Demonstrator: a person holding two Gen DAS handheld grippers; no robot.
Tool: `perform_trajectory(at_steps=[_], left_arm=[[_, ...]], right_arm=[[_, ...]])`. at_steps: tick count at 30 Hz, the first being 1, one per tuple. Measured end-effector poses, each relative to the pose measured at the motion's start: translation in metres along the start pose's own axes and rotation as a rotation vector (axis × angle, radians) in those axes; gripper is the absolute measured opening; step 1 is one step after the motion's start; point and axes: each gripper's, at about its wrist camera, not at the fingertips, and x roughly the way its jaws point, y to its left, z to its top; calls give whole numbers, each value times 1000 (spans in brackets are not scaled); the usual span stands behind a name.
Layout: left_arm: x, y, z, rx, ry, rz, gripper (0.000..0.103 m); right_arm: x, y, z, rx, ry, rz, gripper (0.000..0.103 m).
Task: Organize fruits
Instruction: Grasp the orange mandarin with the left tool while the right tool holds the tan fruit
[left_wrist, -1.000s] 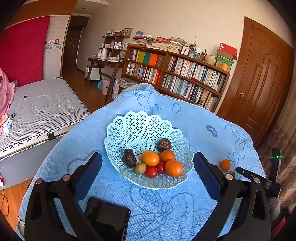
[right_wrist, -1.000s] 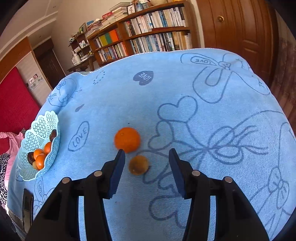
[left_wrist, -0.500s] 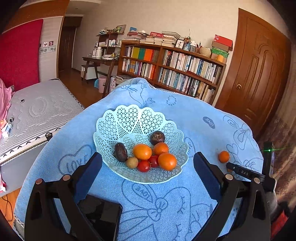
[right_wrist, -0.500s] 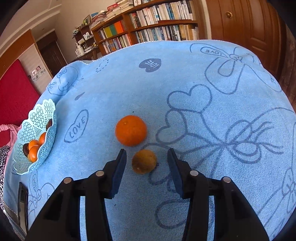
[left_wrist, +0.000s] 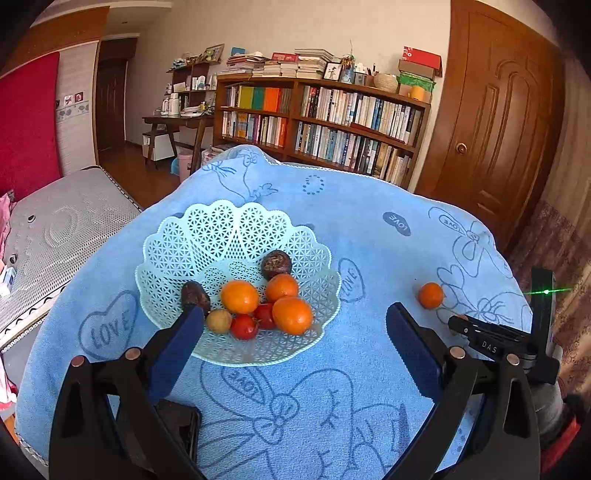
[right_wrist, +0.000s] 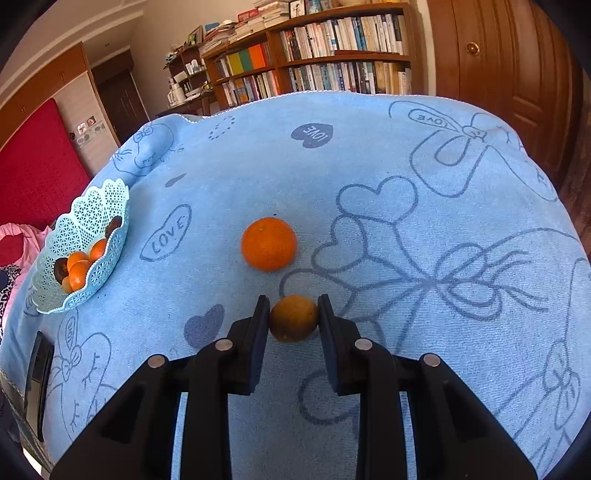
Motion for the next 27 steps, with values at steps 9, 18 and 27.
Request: perform_trajectory(at_steps=[9, 18, 27], left_arm=[[28, -58, 3, 101, 32, -55, 100], [78, -118, 4, 193, 91, -99, 100], [132, -162, 8, 251, 162, -145, 85]], right_arm=[[-28, -29, -11, 30, -105, -63, 27], [-34, -38, -17, 85, -160, -67, 27], [-28, -49, -17, 143, -129, -69, 27]])
